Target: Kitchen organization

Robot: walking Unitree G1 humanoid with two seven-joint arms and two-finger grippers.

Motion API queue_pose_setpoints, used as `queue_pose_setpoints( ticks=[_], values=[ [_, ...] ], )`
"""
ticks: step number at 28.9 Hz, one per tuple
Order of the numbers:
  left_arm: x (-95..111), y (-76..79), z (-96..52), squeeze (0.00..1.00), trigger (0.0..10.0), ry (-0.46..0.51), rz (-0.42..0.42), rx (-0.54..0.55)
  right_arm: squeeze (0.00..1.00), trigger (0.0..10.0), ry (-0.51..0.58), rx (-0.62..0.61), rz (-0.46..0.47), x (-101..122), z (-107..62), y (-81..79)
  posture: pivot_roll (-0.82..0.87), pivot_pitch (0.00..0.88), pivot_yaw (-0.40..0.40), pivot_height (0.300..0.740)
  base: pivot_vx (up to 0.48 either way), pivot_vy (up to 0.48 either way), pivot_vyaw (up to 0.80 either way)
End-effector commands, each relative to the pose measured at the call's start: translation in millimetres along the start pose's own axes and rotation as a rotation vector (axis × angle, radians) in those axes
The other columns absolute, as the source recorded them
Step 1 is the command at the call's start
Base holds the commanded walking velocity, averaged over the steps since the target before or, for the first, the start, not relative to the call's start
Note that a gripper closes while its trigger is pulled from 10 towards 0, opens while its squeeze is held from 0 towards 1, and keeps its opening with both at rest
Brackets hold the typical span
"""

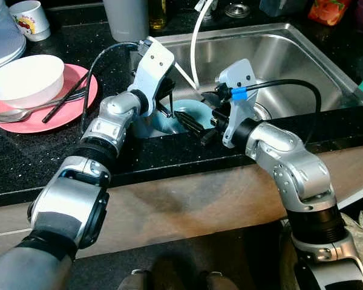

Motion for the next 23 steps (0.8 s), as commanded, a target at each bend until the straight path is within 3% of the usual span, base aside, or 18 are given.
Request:
queue_pose_setpoints(
  ticks=[1,2,3,10,15,16,17,18,19,20,21,22,23],
  values=[
    [3.9,-3.0,-0.2,1.0,10.0,0.002,0.016,-0.003,0.0,10.0,-0.003,0.02,0.01,-0.5,1.9,-3.9,-0.02,0.23,0.041,0.74,0.0,0.0,0.0],
    [5.7,-3.9,-0.1,1.0,10.0,0.009,0.022,0.005,0.0,10.0,-0.003,0.019,0.011,-0.3,2.1,-3.8,-0.02,0.229,0.042,0.74,0.0,0.0,0.0],
    [8.9,-4.6,0.3,0.0,10.0,0.021,0.027,0.008,0.0,10.0,-0.002,0.019,0.012,-0.1,2.3,-3.8,-0.02,0.229,0.041,0.74,0.0,0.0,0.0],
    [21.5,-7.9,0.6,0.0,10.0,0.068,0.03,0.023,0.0,10.0,0.0,0.019,0.014,0.0,2.7,-3.8,-0.01,0.227,0.04,0.74,0.0,0.0,0.0],
    [42.0,-23.5,-4.0,0.0,10.0,0.104,0.152,0.092,0.0,10.0,0.006,0.011,0.021,1.1,2.5,-2.3,-0.01,0.224,0.042,0.74,0.0,0.0,0.0],
    [48.7,-33.0,-7.5,0.0,10.0,0.099,0.259,0.14,0.0,10.0,0.009,0.009,0.022,1.4,2.4,-1.9,-0.01,0.224,0.042,0.74,0.0,0.0,0.0],
    [54.3,-47.3,-14.3,0.0,10.0,0.071,0.422,0.2,0.0,10.0,0.013,0.008,0.027,1.9,2.4,-1.8,-0.01,0.221,0.04,0.74,0.0,0.0,0.0],
    [54.3,-47.3,-14.3,0.0,10.0,0.071,0.422,0.2,0.0,10.0,0.013,0.008,0.027,1.9,2.4,-1.8,-0.01,0.221,0.04,0.74,0.0,0.0,0.0],
    [59.1,-64.4,-23.5,0.0,10.0,0.037,0.545,0.265,0.0,10.0,0.016,0.008,0.031,2.5,2.7,-2.1,0.0,0.22,0.038,0.74,0.0,0.0,0.0],
    [59.1,-64.4,-23.5,0.0,10.0,0.037,0.545,0.265,0.0,10.0,0.016,0.008,0.031,2.5,2.7,-2.1,0.0,0.22,0.038,0.74,0.0,0.0,0.0],
    [63.5,-79.1,-32.8,0.0,10.0,0.013,0.613,0.318,0.0,10.0,0.019,0.009,0.034,2.8,3.2,-2.3,0.0,0.218,0.037,0.74,0.0,0.0,0.0],
    [67.3,-94.9,-43.7,1.0,10.0,-0.009,0.638,0.376,0.0,10.0,0.023,0.011,0.037,3.3,3.7,-2.9,0.0,0.216,0.033,0.74,0.0,0.0,0.0],
    [70.0,-105.5,-52.1,1.0,10.0,-0.022,0.646,0.415,0.0,10.0,0.024,0.013,0.038,3.5,4.2,-3.3,0.01,0.216,0.033,0.74,0.0,0.0,0.0]
  ],
)
Point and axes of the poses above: a point about 5 cm out from each wrist's last joint towards the gripper, its own z axis pointing out of the wrist towards the gripper, its own x axis along the axis of the wrist's last joint, y = z × x, the point moved 6 cm from there along z, pointing out of the wrist towards the gripper, and after that the axes turned 11 degrees about -z, right-handed, at the moved point
